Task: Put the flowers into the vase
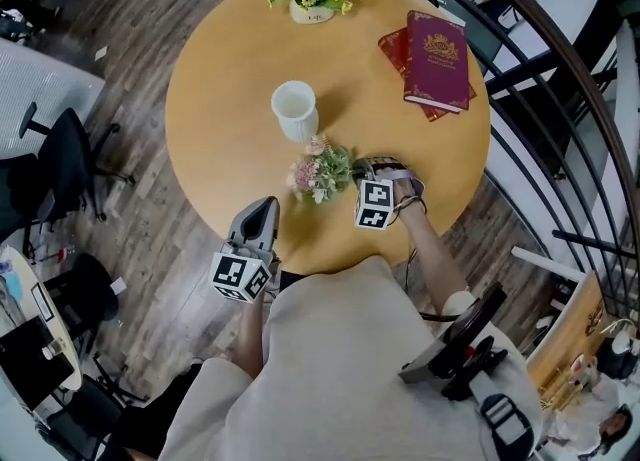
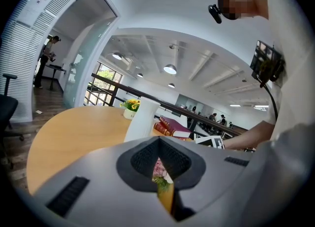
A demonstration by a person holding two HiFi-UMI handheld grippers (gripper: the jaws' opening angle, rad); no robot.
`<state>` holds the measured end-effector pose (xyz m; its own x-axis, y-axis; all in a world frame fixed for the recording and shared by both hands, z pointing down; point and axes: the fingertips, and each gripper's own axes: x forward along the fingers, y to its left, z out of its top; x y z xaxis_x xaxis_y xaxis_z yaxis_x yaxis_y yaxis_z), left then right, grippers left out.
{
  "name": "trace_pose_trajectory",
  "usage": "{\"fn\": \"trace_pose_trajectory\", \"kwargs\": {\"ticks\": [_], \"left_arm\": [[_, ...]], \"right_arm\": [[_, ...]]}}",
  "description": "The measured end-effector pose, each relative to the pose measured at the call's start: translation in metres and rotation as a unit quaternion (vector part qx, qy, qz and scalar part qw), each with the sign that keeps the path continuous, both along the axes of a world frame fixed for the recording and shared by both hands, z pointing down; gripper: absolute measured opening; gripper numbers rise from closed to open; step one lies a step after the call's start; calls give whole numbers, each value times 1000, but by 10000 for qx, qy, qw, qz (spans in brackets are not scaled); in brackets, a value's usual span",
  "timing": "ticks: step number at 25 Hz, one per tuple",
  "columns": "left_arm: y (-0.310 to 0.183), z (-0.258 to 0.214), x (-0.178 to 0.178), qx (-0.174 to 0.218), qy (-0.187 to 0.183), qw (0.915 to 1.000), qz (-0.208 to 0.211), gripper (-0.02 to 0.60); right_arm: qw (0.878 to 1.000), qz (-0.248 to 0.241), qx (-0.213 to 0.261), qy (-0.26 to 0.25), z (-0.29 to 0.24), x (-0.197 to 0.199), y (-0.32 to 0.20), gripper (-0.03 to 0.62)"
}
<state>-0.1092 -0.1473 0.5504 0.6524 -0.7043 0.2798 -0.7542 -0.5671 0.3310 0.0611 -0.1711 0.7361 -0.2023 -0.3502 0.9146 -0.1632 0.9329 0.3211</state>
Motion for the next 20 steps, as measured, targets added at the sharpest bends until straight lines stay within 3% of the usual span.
{"fn": "trace_pose_trajectory", "kwargs": {"ticks": [5,8,10,12,14,16,18,20], "left_arm": [[-3,-2,11,76,25,9999,124,6],[-4,-3,17,129,31,9997,206,6],[-4,-3,20,147,31,9996,257,6],[-3,-3,24,155,32,9994,302,6],[-3,-2,28,166,33,9993,345,6],[-3,-3,30,180,30,9992,368,6],[-3,-3,33,193,27,9991,375,6],[-3,-4,33,208,23,9991,370,6]], "right_arm": [[9983,416,256,-323,-19,14,1,48],[9915,901,426,-842,-40,26,1,46],[9789,1417,438,-1406,-56,35,-1,46],[9560,2005,412,-2101,-73,43,-3,46],[9206,2598,361,-2893,-87,53,-6,44],[8727,3114,298,-3748,-102,62,-11,44],[8123,3542,186,-4631,-118,71,-15,44],[7395,3863,19,-5513,-134,79,-19,43]]}}
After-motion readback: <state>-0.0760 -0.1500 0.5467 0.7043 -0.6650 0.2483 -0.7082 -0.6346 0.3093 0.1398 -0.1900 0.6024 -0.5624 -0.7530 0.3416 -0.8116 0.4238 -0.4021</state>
